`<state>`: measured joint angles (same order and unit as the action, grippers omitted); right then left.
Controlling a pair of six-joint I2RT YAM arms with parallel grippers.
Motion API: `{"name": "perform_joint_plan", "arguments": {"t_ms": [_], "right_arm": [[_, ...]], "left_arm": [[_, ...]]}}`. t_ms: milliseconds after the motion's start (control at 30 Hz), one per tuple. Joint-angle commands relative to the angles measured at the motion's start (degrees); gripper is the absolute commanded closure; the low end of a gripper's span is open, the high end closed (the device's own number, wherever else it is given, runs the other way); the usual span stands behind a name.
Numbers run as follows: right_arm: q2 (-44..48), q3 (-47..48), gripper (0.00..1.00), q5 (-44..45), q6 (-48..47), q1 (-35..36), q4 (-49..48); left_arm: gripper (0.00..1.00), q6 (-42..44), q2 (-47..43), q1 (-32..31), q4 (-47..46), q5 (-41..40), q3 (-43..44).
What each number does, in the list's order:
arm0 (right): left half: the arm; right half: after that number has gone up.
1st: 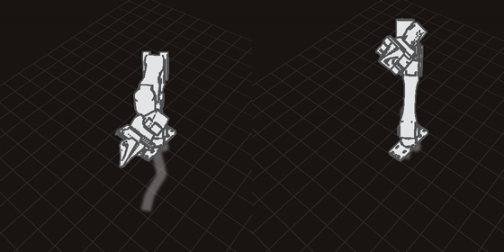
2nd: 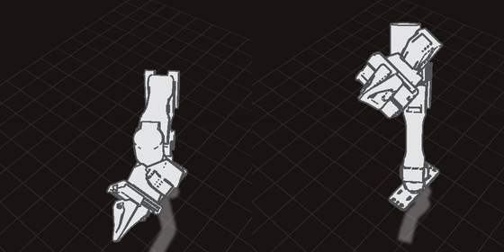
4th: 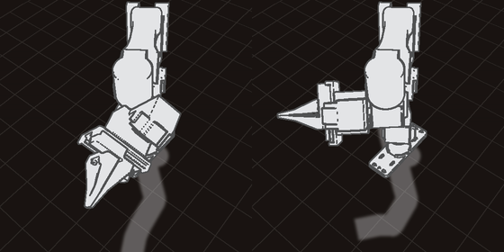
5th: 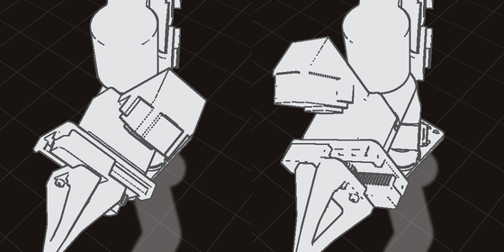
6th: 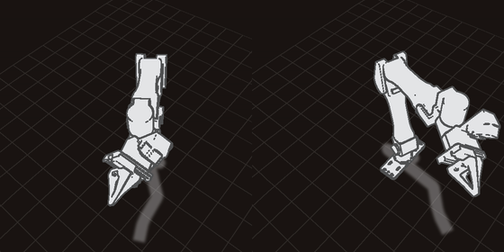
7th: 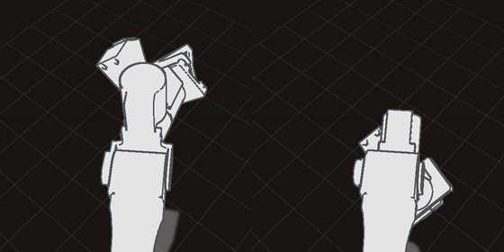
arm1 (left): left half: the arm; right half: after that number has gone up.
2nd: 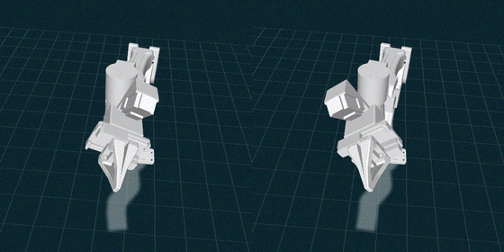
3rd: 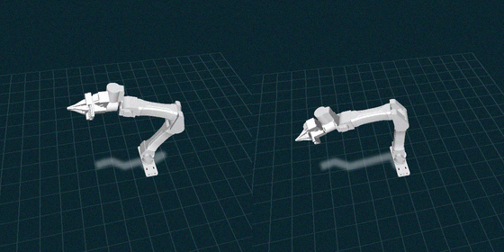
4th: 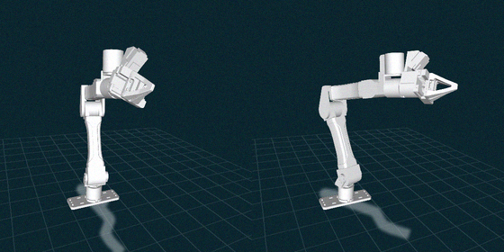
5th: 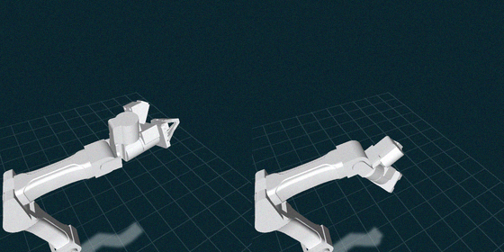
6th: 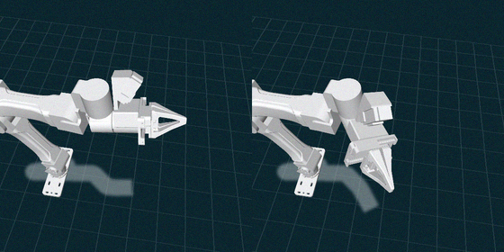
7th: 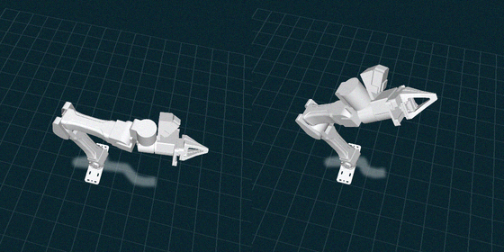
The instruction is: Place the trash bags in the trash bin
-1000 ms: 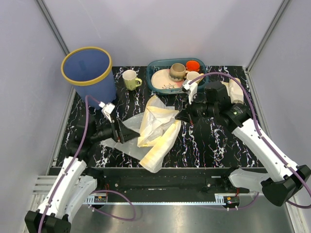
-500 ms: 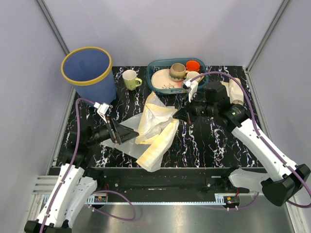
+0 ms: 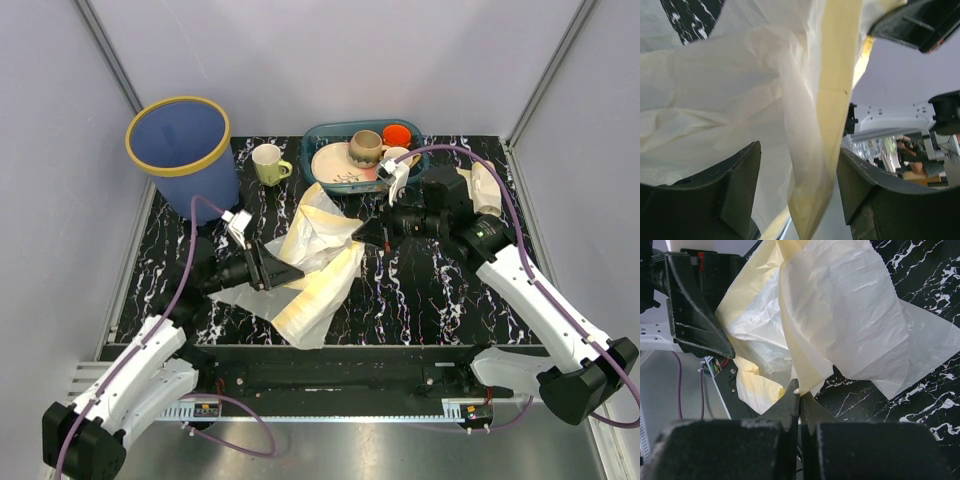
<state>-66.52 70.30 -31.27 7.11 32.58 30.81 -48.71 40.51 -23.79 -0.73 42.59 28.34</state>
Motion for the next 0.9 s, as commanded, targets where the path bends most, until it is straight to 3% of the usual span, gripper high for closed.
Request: {"name": "perform_joint_plan", "arguments": {"t_ms": [0,67,100,167,300,367,400,433,467,600,700,867], "right_arm": [[1.39,0.19,1.00,-2.74,1.06,0.03,-2.95],[2.01,-0.43,1.00,-2.92,1.67,0.03,-2.95],[2.53,-1.13,1.00,-3.18,1.76,-0.06,-3.12],[2.80,-1.75,1.00,-3.10,2.63,0.03,-4.17],[3.15,-1.75,1.00,-2.58,2.99,0.03,-4.79],[3.42,-1.22,1.00,-0.04,1.68,0.03,-3.39],[3.42,-0.44,1.00,0.85,1.07,-0.06,-2.52],[3.59,-0.08,1.00,1.64,-0.33,-0.06,-0.42],[3.68,0.18,1.00,3.39,-1.13,-0.06,0.65],[5.08,-0.33,1.00,6.92,-4.56,-0.06,8.19],[7.72,-3.75,1.00,7.45,-6.50,-0.06,9.53],[8.60,-6.23,1.00,7.62,-9.04,-0.06,9.62]], "left_arm": [[0.38,-4.36,1.85,0.50,-10.77,-3.39,-0.39],[0.34,-5.86,3.25,0.50,-13.31,-3.65,-0.04],[0.28,-7.87,3.78,0.50,-14.37,-3.65,-0.21],[0.28,-9.21,5.54,0.33,-17.28,-3.74,-0.39],[0.61,-7.56,7.91,-0.11,-16.94,-2.61,-0.57],[0.74,-4.22,7.74,-0.03,-11.07,-1.90,0.66],[0.81,1.71,7.39,0.23,-7.91,-2.33,2.93],[0.96,5.43,7.21,0.85,-0.75,-2.68,4.69],[1.00,9.29,7.21,1.63,3.07,-3.56,6.45],[1.00,27.92,11.41,11.89,12.94,-4.62,16.37],[1.00,32.09,16.50,17.19,13.48,-3.23,25.08],[1.00,36.22,23.37,17.73,13.12,-2.24,36.51]]}}
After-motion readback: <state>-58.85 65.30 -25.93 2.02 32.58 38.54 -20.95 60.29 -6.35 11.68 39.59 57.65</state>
